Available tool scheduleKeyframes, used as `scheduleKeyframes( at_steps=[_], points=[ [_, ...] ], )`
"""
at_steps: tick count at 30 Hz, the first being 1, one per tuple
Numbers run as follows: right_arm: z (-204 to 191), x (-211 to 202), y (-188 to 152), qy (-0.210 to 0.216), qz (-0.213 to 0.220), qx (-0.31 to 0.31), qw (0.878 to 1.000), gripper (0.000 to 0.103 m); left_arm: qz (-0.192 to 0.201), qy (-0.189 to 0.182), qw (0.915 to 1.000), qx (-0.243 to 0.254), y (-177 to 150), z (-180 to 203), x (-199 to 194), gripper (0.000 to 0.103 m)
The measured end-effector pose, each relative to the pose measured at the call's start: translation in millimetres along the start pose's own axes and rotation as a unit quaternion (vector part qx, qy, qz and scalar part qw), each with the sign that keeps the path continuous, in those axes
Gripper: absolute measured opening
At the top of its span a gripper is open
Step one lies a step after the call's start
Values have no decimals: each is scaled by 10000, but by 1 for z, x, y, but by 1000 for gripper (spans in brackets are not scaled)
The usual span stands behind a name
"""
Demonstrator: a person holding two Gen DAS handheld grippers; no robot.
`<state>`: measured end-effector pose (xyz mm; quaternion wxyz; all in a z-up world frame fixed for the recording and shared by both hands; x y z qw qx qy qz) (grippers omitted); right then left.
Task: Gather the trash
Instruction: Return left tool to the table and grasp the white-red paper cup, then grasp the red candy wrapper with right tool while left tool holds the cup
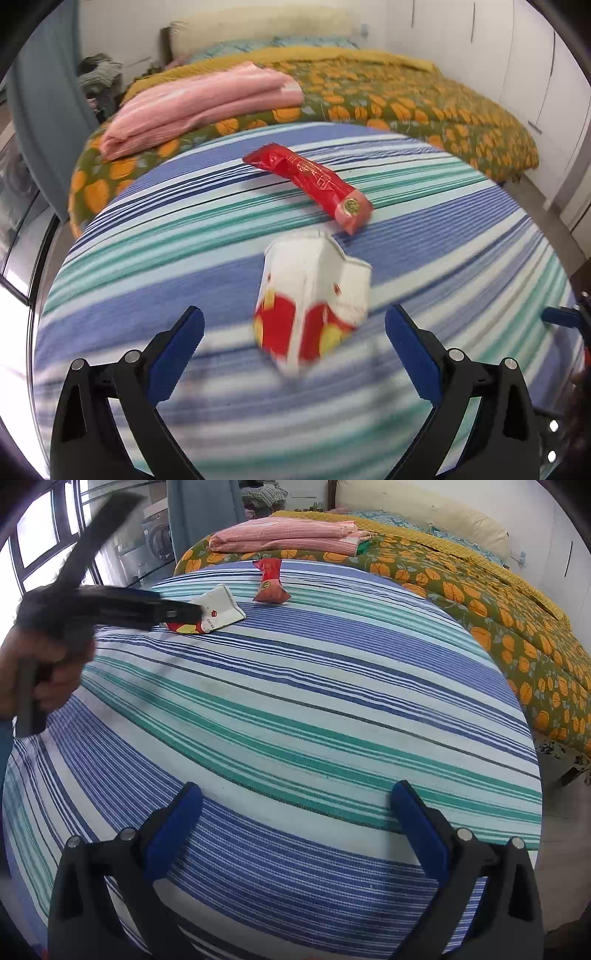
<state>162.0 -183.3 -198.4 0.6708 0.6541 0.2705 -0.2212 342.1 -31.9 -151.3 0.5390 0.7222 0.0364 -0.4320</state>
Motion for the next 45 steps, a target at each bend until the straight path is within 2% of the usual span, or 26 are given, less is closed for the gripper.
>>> scheduleKeyframes(
  at_steps=[2,3,4,5,6,7,9,11,15,17,21,24,25,27,29,31,34,37,38,40,43,45],
  points=[
    [0,0,0,1,-1,1,10000,98,-165,-79,9998,-35,3,-2,13,80],
    [0,0,0,1,-2,1,10000,98,-222,-178,9996,-92,4,-2,17,75],
    [0,0,0,0,-3,0,10000,98,-204,-303,9992,-164,4,-3,17,66],
    [0,0,0,2,-2,3,10000,98,-190,-397,9988,-215,5,-3,16,52],
    [0,-3,-1,0,-1,0,10000,98,-140,-392,9989,-227,5,-1,12,48],
    [0,-3,-1,-1,-1,-1,10000,98,-89,-387,9989,-241,4,-1,9,38],
    [0,-2,-1,2,-1,1,10000,98,-49,-315,9989,-335,0,-1,-1,33],
    [0,-2,-1,1,0,1,10000,98,1,-82,9991,-418,-7,-5,-18,32],
    [0,-1,-1,2,0,3,10000,98,52,507,9941,-957,-30,-28,-66,32],
    [0,-1,-1,2,1,2,10000,98,-7,798,9909,-1086,-48,-35,-85,33],
    [0,-1,-1,2,1,2,10000,98,-161,933,9875,-1260,-88,-39,-102,43],
    [0,-1,-1,2,1,3,10000,98,-38,1014,9850,-1393,-105,-40,-107,62],
    [0,-1,-1,2,1,3,10000,98,-52,1003,9843,-1449,-107,-39,-107,76],
    [0,-1,-1,1,2,6,10000,98,-5,958,9849,-1442,-109,-39,-106,83],
    [0,-1,-1,4,2,13,10000,98,-65,1066,9874,-1166,-109,-32,-100,89],
    [0,-1,-1,5,3,17,10000,98,-69,1157,9878,-1041,-107,-29,-97,93],
    [0,-1,-1,7,3,23,10000,99,-110,1143,9859,-1221,-108,-35,-95,97],
    [0,3,3,254,-33,-249,9994,99,-103,1176,9858,-1191,-109,-33,-94,97],
    [2,9,8,448,-95,-402,9981,99,-102,1171,9858,-1201,-109,-33,-94,97],
    [7,22,21,531,-231,-495,9971,98,-101,1155,9859,-1210,-109,-32,-94,97],
    [13,50,59,562,-172,-169,9981,98,-98,1144,9859,-1220,-110,-33,-94,98],
    [5,66,80,670,-127,-166,9975,98,-97,1136,9858,-1235,-110,-33,-94,98]
  ],
)
Point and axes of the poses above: each gripper's, at about its wrist camera, not at the fingertips, and x roughly the way its jaws point, z to its right, y to its top, the point moved 1 cm from there along x, roughly the way its jaws point, and after that the axes turned 13 degrees about z, right-handed, at the moved point
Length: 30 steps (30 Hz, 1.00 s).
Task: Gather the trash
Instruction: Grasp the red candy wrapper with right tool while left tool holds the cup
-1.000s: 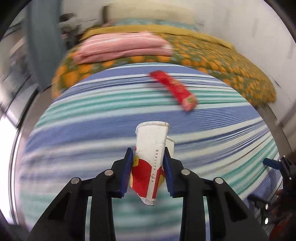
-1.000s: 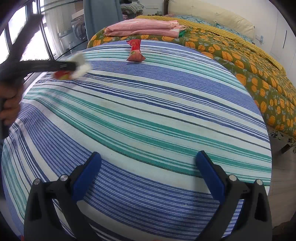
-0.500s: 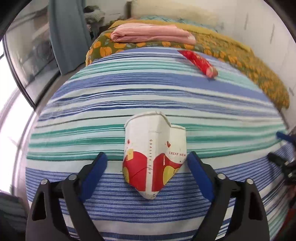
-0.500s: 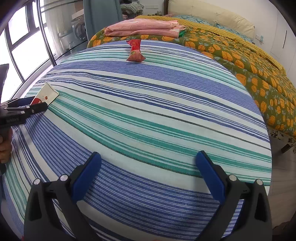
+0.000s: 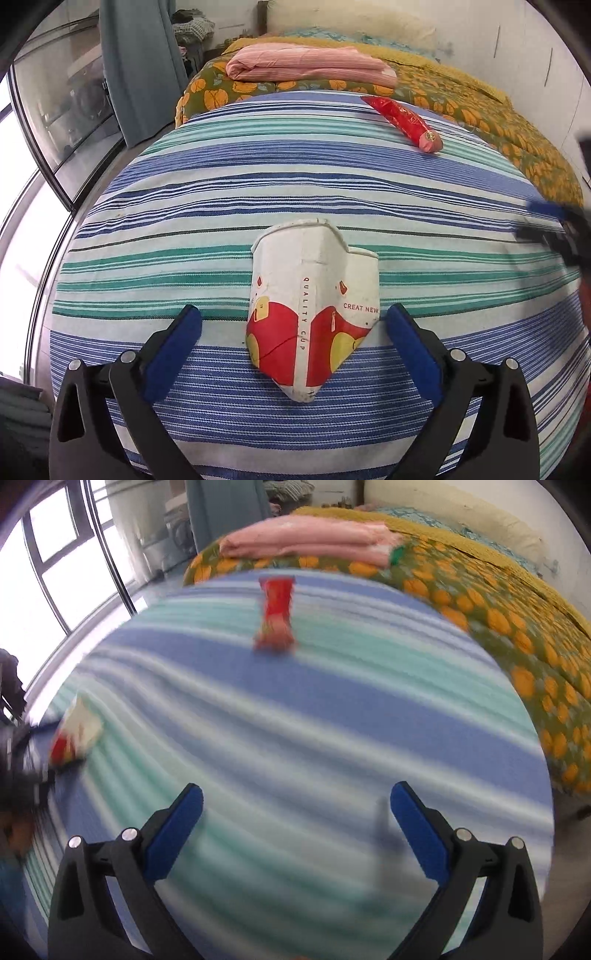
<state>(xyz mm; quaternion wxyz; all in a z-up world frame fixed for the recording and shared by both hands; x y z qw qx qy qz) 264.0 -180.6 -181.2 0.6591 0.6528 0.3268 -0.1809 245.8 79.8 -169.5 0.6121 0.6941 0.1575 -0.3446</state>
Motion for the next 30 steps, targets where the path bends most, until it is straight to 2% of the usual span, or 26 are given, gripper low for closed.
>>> scheduleKeyframes(
  at_steps=[3,8,9,12,18,23,26,30],
  points=[
    [-18,35,34,35,31,-183,9998,92,-3,0,10000,-10,0,0,0,98],
    [-25,84,66,-379,-9,-15,9993,82,-2,-7,10000,-14,0,-1,1,99],
    [-23,89,70,-432,-13,34,9991,74,-3,-8,10000,-14,0,-1,1,99],
    [-22,90,78,-329,19,53,9994,29,-4,-15,10000,-22,0,-1,1,99],
    [-24,59,61,-25,-91,-169,9998,27,-5,-18,10000,-24,0,-2,1,99],
    [-31,-6,18,301,-259,-315,9987,27,-6,-6,10000,-16,0,-2,1,98],
    [-32,-48,-18,196,-386,-445,9981,27,-8,1,10000,-8,1,-2,2,98],
    [-32,-75,-53,-46,-469,-383,9982,27,-9,0,10000,-5,1,-2,2,98]
  ],
)
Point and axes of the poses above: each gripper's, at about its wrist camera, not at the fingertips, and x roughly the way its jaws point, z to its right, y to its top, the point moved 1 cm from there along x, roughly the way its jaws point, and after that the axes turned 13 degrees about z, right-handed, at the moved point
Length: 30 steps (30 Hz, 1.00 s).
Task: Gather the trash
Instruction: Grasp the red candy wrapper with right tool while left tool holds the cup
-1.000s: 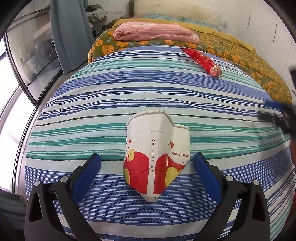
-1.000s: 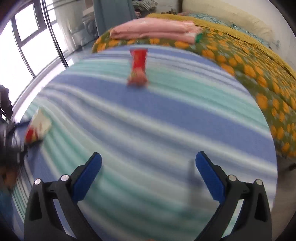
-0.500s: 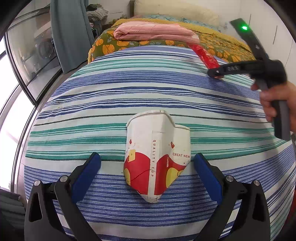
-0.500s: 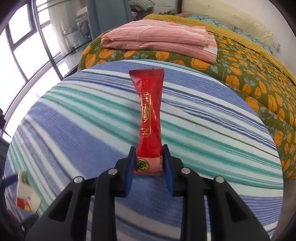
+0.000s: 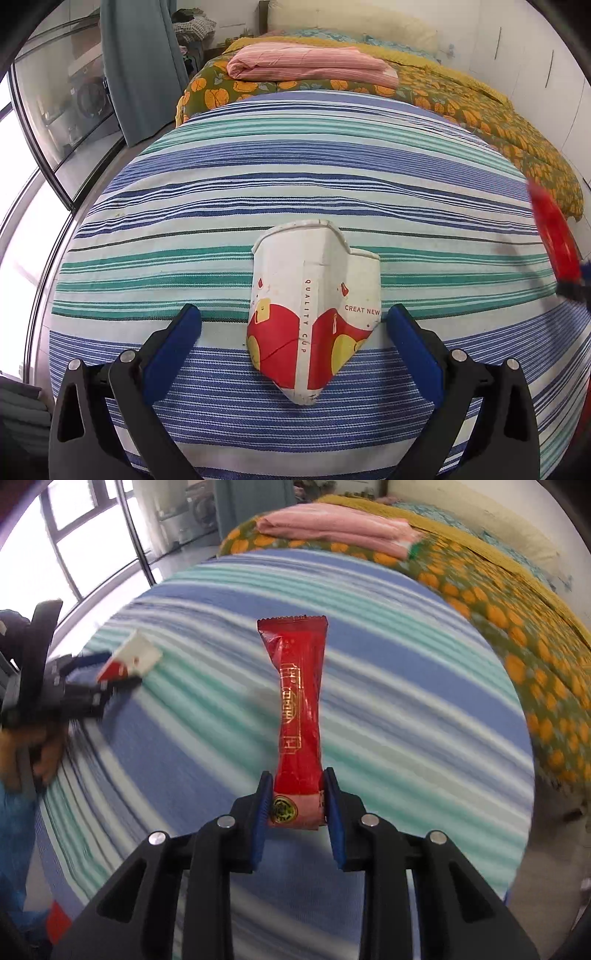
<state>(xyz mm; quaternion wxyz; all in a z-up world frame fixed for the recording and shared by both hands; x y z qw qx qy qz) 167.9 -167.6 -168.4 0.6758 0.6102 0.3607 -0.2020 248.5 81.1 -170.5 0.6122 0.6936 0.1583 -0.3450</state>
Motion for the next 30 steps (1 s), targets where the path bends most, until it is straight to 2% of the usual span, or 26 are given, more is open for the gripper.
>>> scheduleKeyframes(
  at_steps=[5,11,13,14,15,18,23,27,30],
  points=[
    [-14,-2,-18,-59,29,-151,9999,27,0,0,10000,0,0,0,0,98],
    [-8,5,-23,-11,86,240,9997,37,1,2,10000,2,0,0,0,98],
    [-3,4,-23,115,56,388,9992,52,1,-1,10000,1,0,0,0,98],
    [-2,2,-23,150,38,454,9988,62,2,-5,10000,-3,0,0,0,98],
    [1,-1,-23,175,40,506,9986,64,4,-16,10000,-13,0,0,0,99],
    [9,-11,-22,227,53,653,9976,65,16,-119,9999,-10,0,-1,-2,99],
    [14,-24,-18,317,49,607,9976,66,53,-690,9976,-12,-3,-11,-10,99],
    [5,-25,-11,337,-33,328,9989,66,-58,-770,9970,26,-5,-15,-16,99],
    [-5,-17,-8,349,-297,106,9989,66,-70,-721,9974,-20,-5,-17,-18,98]
  ],
)
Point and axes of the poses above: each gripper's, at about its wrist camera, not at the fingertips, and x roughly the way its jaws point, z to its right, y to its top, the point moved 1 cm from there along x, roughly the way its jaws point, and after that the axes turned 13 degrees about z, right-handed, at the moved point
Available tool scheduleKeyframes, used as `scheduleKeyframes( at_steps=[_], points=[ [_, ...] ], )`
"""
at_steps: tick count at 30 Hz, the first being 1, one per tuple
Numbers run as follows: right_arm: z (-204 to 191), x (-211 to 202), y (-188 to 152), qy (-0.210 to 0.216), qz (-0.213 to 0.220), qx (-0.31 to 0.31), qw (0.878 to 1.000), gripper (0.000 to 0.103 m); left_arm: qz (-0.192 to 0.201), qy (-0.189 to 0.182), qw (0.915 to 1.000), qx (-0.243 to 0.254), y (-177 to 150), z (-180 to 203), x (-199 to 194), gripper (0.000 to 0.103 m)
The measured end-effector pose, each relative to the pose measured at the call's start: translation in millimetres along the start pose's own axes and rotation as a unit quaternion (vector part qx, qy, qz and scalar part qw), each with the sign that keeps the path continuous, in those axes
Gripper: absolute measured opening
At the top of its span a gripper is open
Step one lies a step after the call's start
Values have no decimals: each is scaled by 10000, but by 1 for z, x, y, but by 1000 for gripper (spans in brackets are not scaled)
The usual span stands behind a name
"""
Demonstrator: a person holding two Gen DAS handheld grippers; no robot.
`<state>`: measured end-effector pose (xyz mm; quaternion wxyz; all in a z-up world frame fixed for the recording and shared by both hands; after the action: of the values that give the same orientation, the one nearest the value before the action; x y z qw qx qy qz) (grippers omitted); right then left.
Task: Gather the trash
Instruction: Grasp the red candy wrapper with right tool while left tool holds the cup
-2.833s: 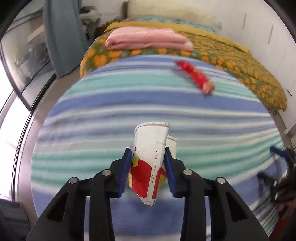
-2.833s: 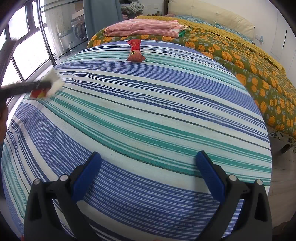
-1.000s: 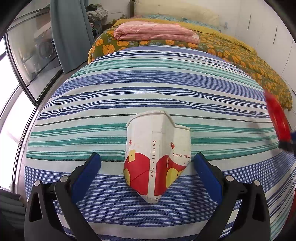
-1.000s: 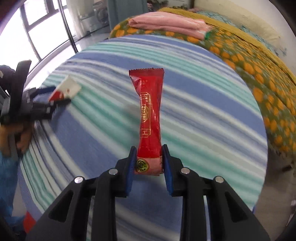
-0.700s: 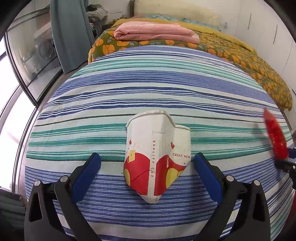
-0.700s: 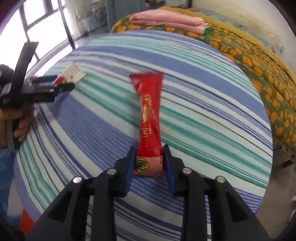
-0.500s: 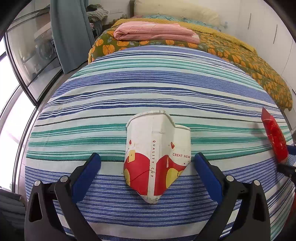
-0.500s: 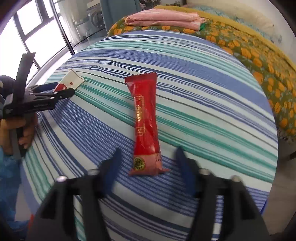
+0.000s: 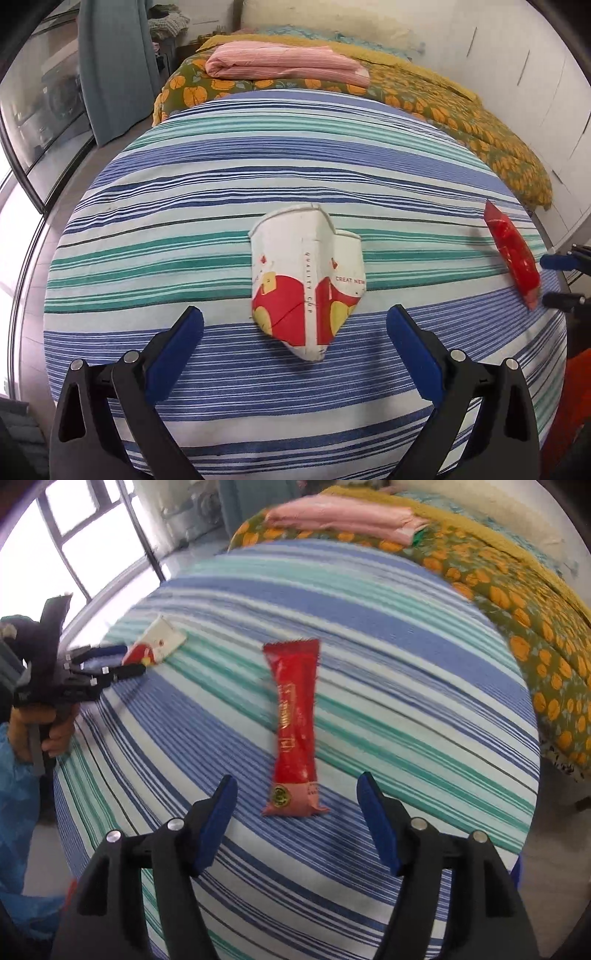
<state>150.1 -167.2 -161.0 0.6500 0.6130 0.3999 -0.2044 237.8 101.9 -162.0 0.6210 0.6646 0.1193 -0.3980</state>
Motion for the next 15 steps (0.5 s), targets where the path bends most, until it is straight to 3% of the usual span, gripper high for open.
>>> scheduleKeyframes(
  at_steps=[11,14,15],
  points=[
    [-2,22,23,-28,-245,182,9995,50,-161,202,9996,-73,11,1,8,75],
    [-1,26,23,-82,-305,254,9992,21,-213,279,9993,94,9,9,7,71],
    [0,24,24,-78,-278,299,9991,17,-223,314,9991,160,9,12,7,70]
  ],
)
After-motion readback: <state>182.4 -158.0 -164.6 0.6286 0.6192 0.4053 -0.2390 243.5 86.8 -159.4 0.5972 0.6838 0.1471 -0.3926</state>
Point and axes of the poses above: each gripper's, at about its wrist camera, not at the fingertips, and x roughly the way its jaws point, z to its right, y to its top, the point moved 1 cm from there along x, roughly the way its jaws point, and after that the axes turned 13 degrees about z, right-handed, at the moved point
